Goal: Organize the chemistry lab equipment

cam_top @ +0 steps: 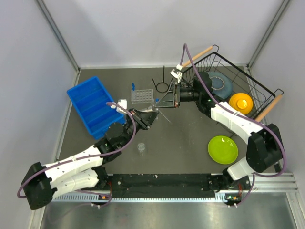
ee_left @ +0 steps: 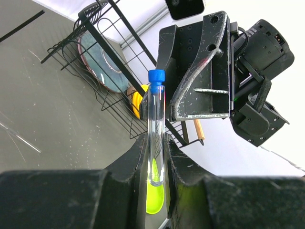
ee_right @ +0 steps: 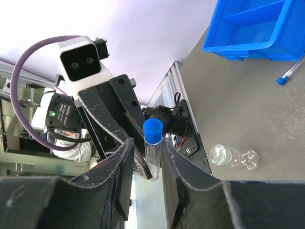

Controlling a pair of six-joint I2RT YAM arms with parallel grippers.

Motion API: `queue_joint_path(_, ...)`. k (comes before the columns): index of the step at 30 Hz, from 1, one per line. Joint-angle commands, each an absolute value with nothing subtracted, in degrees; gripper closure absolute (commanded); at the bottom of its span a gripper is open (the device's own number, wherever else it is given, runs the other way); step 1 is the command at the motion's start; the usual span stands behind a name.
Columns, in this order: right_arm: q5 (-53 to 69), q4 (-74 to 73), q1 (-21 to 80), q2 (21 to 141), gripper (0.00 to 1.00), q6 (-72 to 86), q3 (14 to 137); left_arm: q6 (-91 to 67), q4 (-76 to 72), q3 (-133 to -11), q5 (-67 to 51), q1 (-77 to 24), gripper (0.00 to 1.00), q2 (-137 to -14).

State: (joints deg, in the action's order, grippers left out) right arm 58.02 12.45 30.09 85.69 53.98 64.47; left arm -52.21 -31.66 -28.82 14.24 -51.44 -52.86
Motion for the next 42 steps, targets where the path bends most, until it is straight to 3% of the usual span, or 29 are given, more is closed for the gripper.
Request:
queue_joint_path(1, 58.89, 16.35, 31.2, 85.43, 0.7, 55.55, 64.07, -51.77, -34.1, -30.41, 19.68, -52.03, 0.93, -52.03)
queue_joint_path(19, 58.8, 17.84, 31.64, 86.04, 0.73, 57.13, 63.46, -51.24, -36.21, -32.08, 23.29, -54.75, 0.92, -54.75)
queue_joint_path(28, 58.89, 19.07, 31.64, 86.4, 0.8, 57.92, 63.37, -50.98, -36.65, -33.13, 24.52, -55.9, 0.92, -56.34)
queue_joint_path(31, 59.06, 19.07, 31.64, 86.31, 0.9, 57.22, 63.54, -50.98, -36.74, -33.4, 24.35, -56.16, 0.91, -56.69)
queue_joint_path(35, 59.15, 16.97, 31.46, 86.05, 0.93, 54.68, 64.16, -50.89, -35.78, -33.66, 23.47, -56.25, 0.77, -56.34)
queue_joint_path(36, 59.06, 16.35, 31.38, 85.61, 0.93, 53.36, 64.25, -50.71, -34.9, -33.66, 23.38, -56.25, 0.66, -55.99)
queue_joint_path(39, 58.89, 14.25, 30.59, 84.82, 0.94, 50.2, 64.42, -49.67, -31.56, -33.84, 22.77, -56.25, 0.44, -53.79)
queue_joint_path(42, 58.62, 11.44, 30.15, 84.03, 0.94, 46.25, 64.34, -48.35, -28.3, -33.75, 22.59, -56.16, 0.31, -51.25)
